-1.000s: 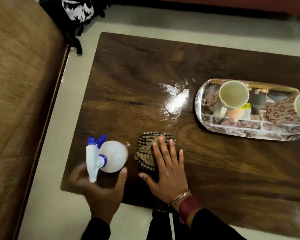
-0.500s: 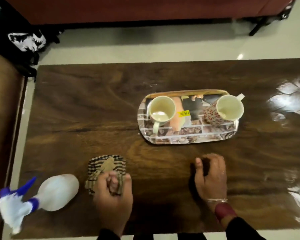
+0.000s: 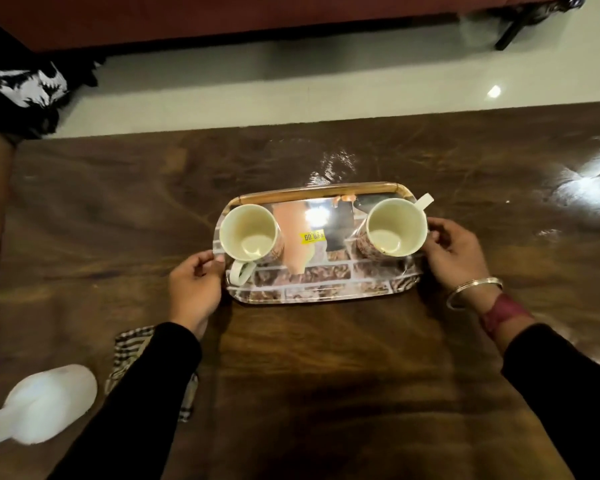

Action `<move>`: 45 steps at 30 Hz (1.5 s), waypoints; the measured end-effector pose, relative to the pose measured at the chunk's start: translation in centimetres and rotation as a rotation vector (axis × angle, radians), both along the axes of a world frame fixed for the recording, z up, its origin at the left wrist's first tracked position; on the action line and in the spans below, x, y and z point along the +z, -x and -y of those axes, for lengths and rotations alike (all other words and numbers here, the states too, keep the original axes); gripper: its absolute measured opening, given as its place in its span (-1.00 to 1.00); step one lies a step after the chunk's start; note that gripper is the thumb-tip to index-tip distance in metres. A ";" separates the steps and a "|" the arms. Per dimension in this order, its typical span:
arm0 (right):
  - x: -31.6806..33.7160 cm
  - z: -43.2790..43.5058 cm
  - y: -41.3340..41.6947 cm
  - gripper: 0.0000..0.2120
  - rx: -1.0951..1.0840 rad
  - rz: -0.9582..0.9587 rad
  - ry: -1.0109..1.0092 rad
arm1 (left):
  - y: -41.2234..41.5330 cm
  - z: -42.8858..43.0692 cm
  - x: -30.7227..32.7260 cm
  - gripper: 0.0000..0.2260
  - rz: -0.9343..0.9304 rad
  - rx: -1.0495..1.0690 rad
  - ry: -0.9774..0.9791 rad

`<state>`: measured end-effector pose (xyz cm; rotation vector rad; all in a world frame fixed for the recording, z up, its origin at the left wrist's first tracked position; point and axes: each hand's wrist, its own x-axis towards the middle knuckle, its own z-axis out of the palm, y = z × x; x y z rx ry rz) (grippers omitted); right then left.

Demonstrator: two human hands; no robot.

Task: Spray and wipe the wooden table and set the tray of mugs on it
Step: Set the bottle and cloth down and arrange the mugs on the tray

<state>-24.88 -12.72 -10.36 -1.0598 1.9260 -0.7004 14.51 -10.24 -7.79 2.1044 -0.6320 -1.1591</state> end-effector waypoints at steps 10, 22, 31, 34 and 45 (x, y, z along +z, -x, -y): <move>1.0 -2.8 1.4 -0.71 0.115 -0.017 0.013 | 1.2 -2.1 1.2 -0.81 -0.059 -0.002 -0.029; 2.2 -8.6 6.1 -0.69 0.086 -0.132 0.035 | 5.5 -6.1 1.1 -0.77 -0.135 -0.041 -0.074; 2.1 -7.7 5.8 -0.64 0.070 -0.132 0.027 | 5.9 -6.6 1.4 -0.79 -0.150 -0.008 -0.103; 1.9 -7.9 5.7 -0.62 0.065 -0.155 0.033 | 6.1 -6.6 1.8 -0.83 -0.152 -0.010 -0.100; 3.9 -10.3 4.9 -0.53 -0.040 -0.329 0.140 | 6.5 -7.7 3.6 -0.78 0.354 -0.129 0.056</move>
